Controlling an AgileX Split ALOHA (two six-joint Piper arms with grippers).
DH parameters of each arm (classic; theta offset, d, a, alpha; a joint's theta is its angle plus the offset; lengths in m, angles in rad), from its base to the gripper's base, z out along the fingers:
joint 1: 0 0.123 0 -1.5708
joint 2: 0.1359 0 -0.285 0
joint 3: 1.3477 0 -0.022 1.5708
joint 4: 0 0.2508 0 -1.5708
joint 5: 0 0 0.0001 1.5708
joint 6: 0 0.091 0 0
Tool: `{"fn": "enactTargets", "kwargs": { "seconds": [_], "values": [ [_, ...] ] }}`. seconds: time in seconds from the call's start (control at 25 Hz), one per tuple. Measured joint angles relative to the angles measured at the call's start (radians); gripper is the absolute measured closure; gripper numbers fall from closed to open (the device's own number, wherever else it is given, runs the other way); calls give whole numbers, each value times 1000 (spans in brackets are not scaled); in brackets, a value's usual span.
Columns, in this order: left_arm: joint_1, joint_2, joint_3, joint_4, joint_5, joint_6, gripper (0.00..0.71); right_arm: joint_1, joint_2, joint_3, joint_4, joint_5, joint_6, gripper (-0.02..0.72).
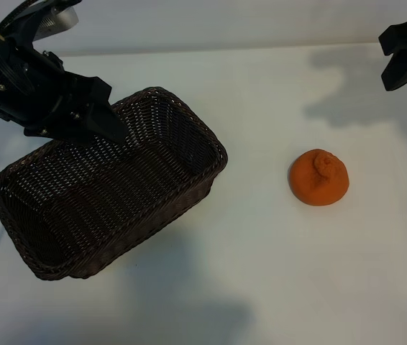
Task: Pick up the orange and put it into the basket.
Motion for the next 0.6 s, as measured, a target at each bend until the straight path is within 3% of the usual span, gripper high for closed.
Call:
{"fn": "enactTargets", "kwargs": {
  "seconds": [0.6],
  "values": [
    [0,0,0,0,-19,0,143,0,0,0,20,1,0,270]
  ]
}}
